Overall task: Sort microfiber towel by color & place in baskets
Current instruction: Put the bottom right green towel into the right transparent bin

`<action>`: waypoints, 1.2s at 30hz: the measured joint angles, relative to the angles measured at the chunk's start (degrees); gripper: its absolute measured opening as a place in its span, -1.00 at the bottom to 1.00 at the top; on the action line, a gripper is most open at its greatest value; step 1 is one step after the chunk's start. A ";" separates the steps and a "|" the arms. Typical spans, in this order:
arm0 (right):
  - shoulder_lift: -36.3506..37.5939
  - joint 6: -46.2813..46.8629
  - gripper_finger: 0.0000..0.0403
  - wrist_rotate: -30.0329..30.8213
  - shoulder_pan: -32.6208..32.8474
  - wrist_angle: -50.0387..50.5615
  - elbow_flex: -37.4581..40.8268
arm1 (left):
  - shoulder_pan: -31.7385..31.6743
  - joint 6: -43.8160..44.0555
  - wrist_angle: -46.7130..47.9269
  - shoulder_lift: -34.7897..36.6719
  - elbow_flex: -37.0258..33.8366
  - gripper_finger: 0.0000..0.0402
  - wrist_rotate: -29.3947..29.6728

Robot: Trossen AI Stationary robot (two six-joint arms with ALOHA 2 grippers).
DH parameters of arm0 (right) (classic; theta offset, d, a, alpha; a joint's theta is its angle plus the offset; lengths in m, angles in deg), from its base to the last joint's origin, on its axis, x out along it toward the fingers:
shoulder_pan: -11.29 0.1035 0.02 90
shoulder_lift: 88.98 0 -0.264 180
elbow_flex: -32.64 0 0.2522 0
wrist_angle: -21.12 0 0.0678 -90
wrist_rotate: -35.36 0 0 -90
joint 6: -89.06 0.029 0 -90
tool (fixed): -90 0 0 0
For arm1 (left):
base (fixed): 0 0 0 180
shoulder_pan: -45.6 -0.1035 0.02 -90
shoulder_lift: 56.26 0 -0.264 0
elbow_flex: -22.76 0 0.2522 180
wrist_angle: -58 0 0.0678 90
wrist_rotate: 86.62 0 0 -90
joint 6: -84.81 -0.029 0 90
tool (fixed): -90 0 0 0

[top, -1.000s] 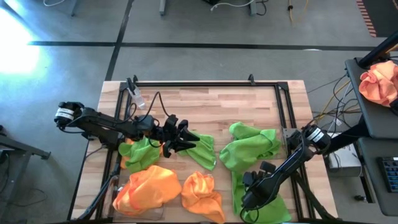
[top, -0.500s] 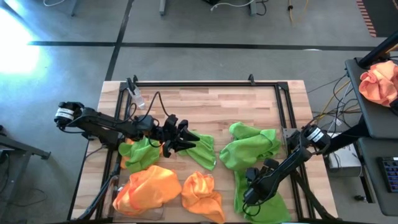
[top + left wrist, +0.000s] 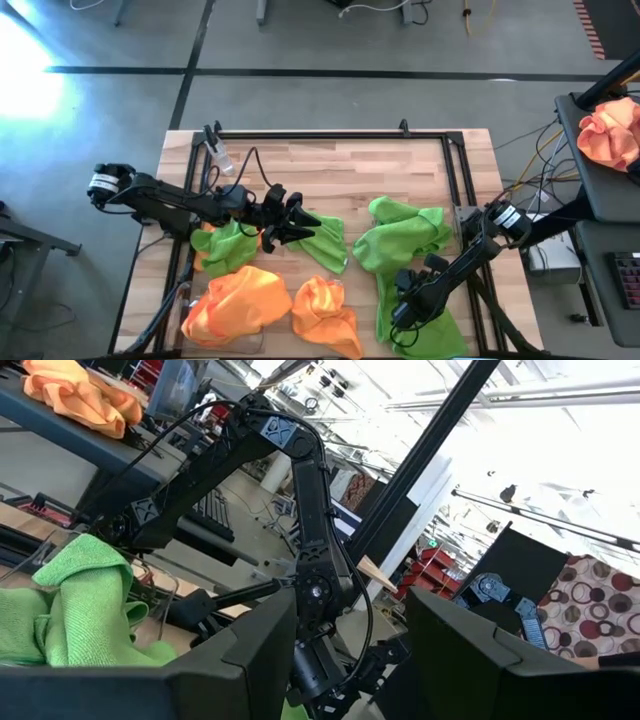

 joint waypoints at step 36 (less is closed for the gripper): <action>19.64 10.88 -0.96 6.15 -0.02 4.50 -3.89 | -0.01 -0.44 0.04 0.02 0.00 -0.13 0.13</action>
